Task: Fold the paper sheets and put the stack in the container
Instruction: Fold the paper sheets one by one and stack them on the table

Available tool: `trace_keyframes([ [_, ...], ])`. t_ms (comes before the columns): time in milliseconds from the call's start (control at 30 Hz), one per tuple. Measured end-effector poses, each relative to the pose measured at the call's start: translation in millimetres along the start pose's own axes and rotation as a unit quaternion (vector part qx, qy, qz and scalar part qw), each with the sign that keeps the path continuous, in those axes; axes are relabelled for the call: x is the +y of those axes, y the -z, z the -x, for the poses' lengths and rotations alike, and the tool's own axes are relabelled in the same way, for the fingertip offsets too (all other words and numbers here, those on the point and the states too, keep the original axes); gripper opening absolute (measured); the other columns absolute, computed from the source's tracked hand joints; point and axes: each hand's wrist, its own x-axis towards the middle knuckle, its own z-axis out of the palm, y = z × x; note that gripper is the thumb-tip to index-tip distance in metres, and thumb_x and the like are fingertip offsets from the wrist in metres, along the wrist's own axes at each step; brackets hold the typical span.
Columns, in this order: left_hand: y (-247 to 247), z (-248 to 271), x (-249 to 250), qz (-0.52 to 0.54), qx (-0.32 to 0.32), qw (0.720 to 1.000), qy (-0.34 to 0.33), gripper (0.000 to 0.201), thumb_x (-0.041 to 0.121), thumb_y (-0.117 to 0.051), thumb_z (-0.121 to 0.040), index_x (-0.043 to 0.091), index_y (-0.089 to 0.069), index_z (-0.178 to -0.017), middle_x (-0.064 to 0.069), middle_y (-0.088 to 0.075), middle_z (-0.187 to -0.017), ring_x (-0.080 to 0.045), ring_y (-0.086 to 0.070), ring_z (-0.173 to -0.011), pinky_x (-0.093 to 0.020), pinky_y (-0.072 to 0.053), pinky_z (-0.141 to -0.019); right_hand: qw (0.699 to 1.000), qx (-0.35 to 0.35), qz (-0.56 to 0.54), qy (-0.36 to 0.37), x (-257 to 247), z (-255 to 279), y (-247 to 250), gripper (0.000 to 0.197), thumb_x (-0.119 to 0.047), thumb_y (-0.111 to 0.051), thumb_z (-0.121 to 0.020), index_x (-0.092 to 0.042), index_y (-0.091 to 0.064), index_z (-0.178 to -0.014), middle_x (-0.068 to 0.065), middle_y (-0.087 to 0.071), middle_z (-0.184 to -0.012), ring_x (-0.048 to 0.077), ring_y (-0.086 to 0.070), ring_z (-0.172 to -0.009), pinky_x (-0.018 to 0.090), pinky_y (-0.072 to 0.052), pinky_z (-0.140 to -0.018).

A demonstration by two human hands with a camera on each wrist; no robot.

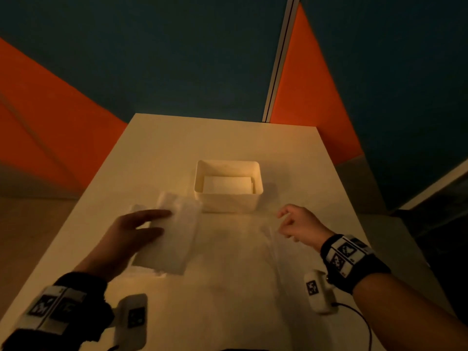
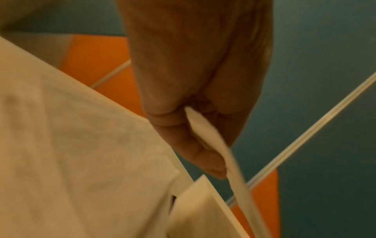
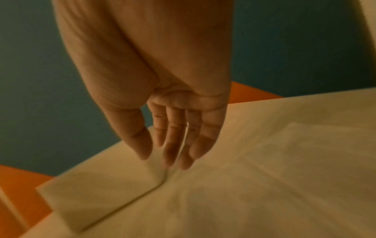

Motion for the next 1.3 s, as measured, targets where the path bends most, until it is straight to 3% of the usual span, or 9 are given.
trace_keyframes([
  [133, 26, -1, -10, -0.035, 0.065, 0.997, 0.015, 0.029, -0.003, -0.056, -0.087, 0.022, -0.067, -0.099, -0.006, -0.058, -0.109, -0.036, -0.061, -0.093, -0.043, -0.053, -0.076, 0.994, 0.056, 0.069, -0.061, 39, -10, 16, 0.033, 0.003, -0.066, -0.075, -0.019, -0.055, -0.098, 0.001, -0.060, -0.081, 0.023, -0.060, -0.084, 0.027, -0.047, -0.068],
  [300, 33, -6, -21, -0.149, 0.109, 0.983, 0.007, 0.027, 0.001, -0.058, -0.088, 0.021, -0.066, -0.104, -0.015, -0.057, -0.112, -0.034, -0.060, -0.089, -0.048, -0.052, -0.083, 0.983, 0.075, 0.110, -0.127, 69, -14, 24, 0.049, 0.007, -0.067, -0.074, -0.015, -0.054, -0.116, 0.006, -0.052, -0.106, 0.023, -0.052, -0.097, 0.027, -0.043, -0.074],
  [467, 32, -16, -31, -0.379, 0.121, 0.916, -0.042, 0.029, 0.008, -0.068, -0.083, 0.016, -0.069, -0.111, -0.015, -0.062, -0.116, -0.026, -0.055, -0.091, -0.036, -0.043, -0.081, 0.959, 0.045, 0.250, -0.129, 70, -13, 22, 0.064, -0.008, -0.076, -0.069, -0.032, -0.049, -0.121, 0.003, -0.046, -0.130, 0.027, -0.046, -0.119, 0.040, -0.046, -0.097],
  [633, 34, -20, -38, -0.474, 0.130, 0.868, -0.075, 0.036, 0.008, -0.082, -0.066, 0.015, -0.073, -0.101, -0.021, -0.054, -0.119, -0.042, -0.053, -0.105, -0.047, -0.039, -0.093, 0.911, 0.005, 0.404, -0.081, 61, -15, 16, 0.086, -0.030, -0.083, -0.067, -0.035, -0.034, -0.137, -0.007, -0.032, -0.140, 0.026, -0.035, -0.128, 0.041, -0.038, -0.101],
  [733, 34, -21, -38, -0.516, 0.153, 0.842, -0.043, 0.048, 0.024, -0.083, -0.066, 0.026, -0.067, -0.111, -0.019, -0.044, -0.132, -0.047, -0.044, -0.111, -0.054, -0.037, -0.095, 0.897, -0.018, 0.437, -0.067, 59, -19, 15, 0.089, -0.031, -0.082, -0.068, -0.035, -0.031, -0.140, -0.008, -0.033, -0.143, 0.025, -0.033, -0.131, 0.043, -0.034, -0.104],
  [900, 25, -17, -30, -0.515, 0.173, 0.838, -0.047, 0.059, 0.034, -0.080, -0.070, 0.031, -0.057, -0.124, -0.013, -0.029, -0.144, -0.045, -0.032, -0.124, -0.061, -0.033, -0.099, 0.882, -0.024, 0.467, -0.058, 55, -22, 16, 0.072, -0.037, -0.079, -0.067, -0.034, -0.039, -0.127, -0.006, -0.042, -0.132, 0.024, -0.037, -0.124, 0.042, -0.034, -0.102],
  [1133, 13, -16, -23, -0.506, 0.174, 0.842, -0.070, 0.062, 0.034, -0.077, -0.073, 0.031, -0.052, -0.129, -0.010, -0.023, -0.148, -0.044, -0.023, -0.130, -0.065, -0.029, -0.100, 0.876, 0.036, 0.480, -0.039, 57, -17, 18, 0.073, -0.042, -0.079, -0.056, -0.032, -0.043, -0.119, -0.004, -0.037, -0.125, 0.025, -0.037, -0.118, 0.039, -0.034, -0.097],
  [1300, 1, -19, -18, -0.513, 0.157, 0.839, -0.090, 0.063, 0.035, -0.076, -0.074, 0.033, -0.049, -0.131, -0.009, -0.020, -0.149, -0.042, -0.023, -0.130, -0.063, -0.031, -0.099, 0.889, 0.067, 0.453, -0.019, 62, -9, 19, 0.076, -0.041, -0.080, -0.059, -0.034, -0.042, -0.124, -0.008, -0.038, -0.132, 0.021, -0.037, -0.123, 0.038, -0.033, -0.100],
])
